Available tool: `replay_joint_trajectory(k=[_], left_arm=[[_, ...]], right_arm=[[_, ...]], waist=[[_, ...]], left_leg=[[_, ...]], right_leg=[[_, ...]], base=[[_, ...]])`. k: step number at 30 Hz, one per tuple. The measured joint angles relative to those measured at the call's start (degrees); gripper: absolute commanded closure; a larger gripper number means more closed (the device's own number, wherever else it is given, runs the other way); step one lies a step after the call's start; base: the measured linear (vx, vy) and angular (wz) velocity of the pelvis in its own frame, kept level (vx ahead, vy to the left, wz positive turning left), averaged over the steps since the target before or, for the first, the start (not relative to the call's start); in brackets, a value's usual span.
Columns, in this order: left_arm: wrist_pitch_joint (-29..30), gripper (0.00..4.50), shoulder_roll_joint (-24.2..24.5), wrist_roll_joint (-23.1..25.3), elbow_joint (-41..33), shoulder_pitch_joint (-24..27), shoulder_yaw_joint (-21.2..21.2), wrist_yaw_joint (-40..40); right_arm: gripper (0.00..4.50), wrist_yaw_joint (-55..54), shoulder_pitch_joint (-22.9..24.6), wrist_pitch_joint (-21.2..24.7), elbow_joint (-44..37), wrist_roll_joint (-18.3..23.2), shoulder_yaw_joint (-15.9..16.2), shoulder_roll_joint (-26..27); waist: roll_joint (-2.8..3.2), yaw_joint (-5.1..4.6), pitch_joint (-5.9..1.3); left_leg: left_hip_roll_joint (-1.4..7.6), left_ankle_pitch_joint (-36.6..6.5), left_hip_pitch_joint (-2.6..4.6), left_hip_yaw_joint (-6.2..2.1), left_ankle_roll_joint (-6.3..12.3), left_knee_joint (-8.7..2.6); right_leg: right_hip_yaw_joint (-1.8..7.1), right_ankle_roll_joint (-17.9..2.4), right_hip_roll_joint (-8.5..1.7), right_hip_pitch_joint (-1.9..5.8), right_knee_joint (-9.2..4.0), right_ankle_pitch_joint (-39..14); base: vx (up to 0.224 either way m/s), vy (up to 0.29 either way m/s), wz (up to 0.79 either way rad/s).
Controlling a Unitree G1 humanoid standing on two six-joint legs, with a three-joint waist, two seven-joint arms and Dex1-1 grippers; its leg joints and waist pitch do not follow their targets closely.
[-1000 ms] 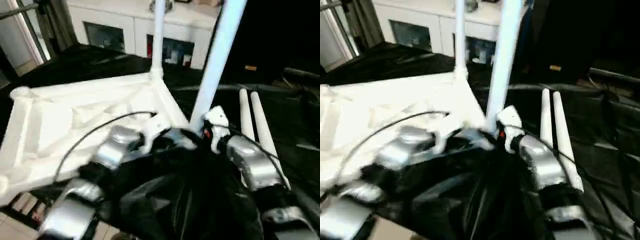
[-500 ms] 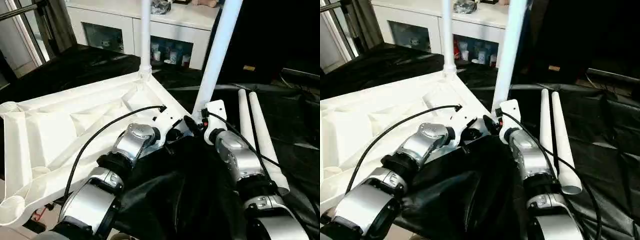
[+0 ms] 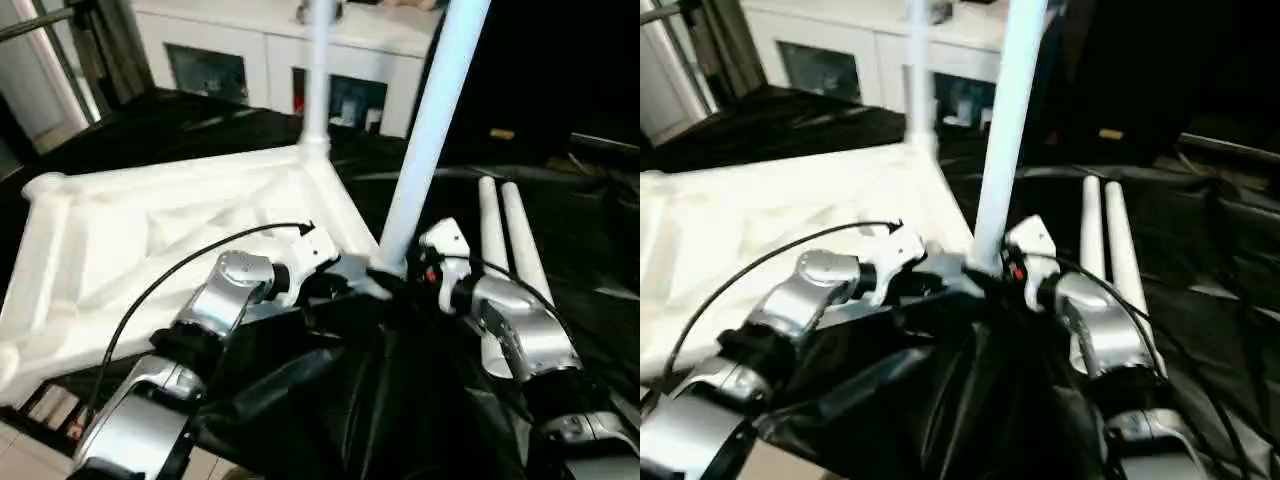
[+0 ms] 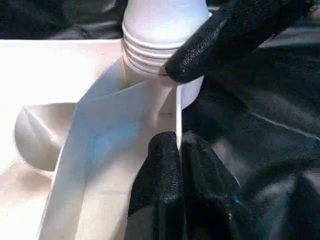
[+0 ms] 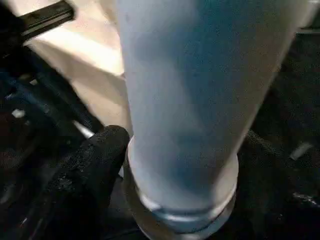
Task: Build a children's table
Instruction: Rotate leg to tighten
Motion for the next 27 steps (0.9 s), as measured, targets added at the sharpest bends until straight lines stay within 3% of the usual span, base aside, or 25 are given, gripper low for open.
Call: replay_joint_trajectory(k=[5, 9, 14, 19, 22, 26, 27], left_arm=[[-0.01, 4.5, 1.75, -0.57, -2.73, 1.58, 0.0, -2.87], [0.09, 4.5, 3.01, -1.26, -3.75, 2.3, 0.02, -4.41], [0.08, 4.5, 2.29, -0.92, -2.43, 1.86, 0.17, -2.29], [0.09, 4.5, -3.01, 0.9, 5.39, -2.98, 0.58, 6.29], [0.95, 4.5, -7.94, 1.38, 13.03, -7.69, 1.56, 14.6], [1.27, 4.5, -11.44, 1.38, 18.02, -10.71, 2.73, 20.86], [0.86, 4.5, -12.01, 1.37, 19.4, -11.5, 2.95, 21.68]], right_arm=[[1.27, 2.33, 0.59, 0.37, -1.39, 0.75, 0.08, -0.22], [1.74, 2.82, 1.72, 0.47, -2.19, 1.95, 0.18, 0.43], [1.8, -0.43, 2.44, 0.34, -2.25, 1.76, -0.14, 2.38], [1.8, -12.46, 1.54, 0.32, 0.17, 0.21, -3.94, 6.26], [1.8, -23.97, -1.57, 1.78, 3.69, -0.58, -6.95, 9.84], [1.81, -32.68, -4.72, 1.92, 6.97, -1.73, -8.43, 12.15], [1.25, -34.07, -5.28, 1.86, 7.51, -1.95, -8.85, 12.69]], waist=[[0.06, -0.01, 0.03], [0.1, -0.03, 0.04], [0.17, -0.06, 0.0], [0.18, 0.04, 0.01], [0.26, 0.06, 0.04], [0.51, -0.02, 0.0], [0.51, 0.05, 0.0]], left_leg=[[0.01, 0.0, 0.0, 0.03, 0.0, 0.01], [0.01, 0.0, -0.01, 0.04, 0.0, 0.0], [0.0, 0.0, 0.04, 0.05, 0.0, 0.01], [-0.05, 0.02, 0.05, 0.07, -0.03, 0.03], [-0.09, 0.11, 0.0, 0.06, -0.02, 0.04], [-0.09, 0.21, -0.02, 0.06, -0.06, 0.01], [-0.08, 0.21, -0.05, 0.02, -0.06, -0.04]], right_leg=[[0.0, 0.04, -0.01, -0.01, 0.0, -0.03], [0.01, 0.07, -0.01, -0.01, 0.0, -0.06], [0.02, 0.05, -0.01, 0.01, 0.01, -0.06], [0.05, 0.26, -0.07, 0.06, -0.01, -0.16], [0.05, 0.26, -0.1, 0.06, -0.01, -0.15], [0.04, -0.02, -0.1, 0.04, -0.01, 0.04], [-0.02, 0.0, -0.1, 0.04, -0.01, 0.03]], base=[[0.0, 0.0, 0.0], [0.0, 0.0, 0.0], [0.0, 0.0, 0.0], [0.0, 0.0, 0.0], [0.0, 0.0, 0.0], [0.0, 0.0, 0.0], [0.0, 0.0, 0.0]])
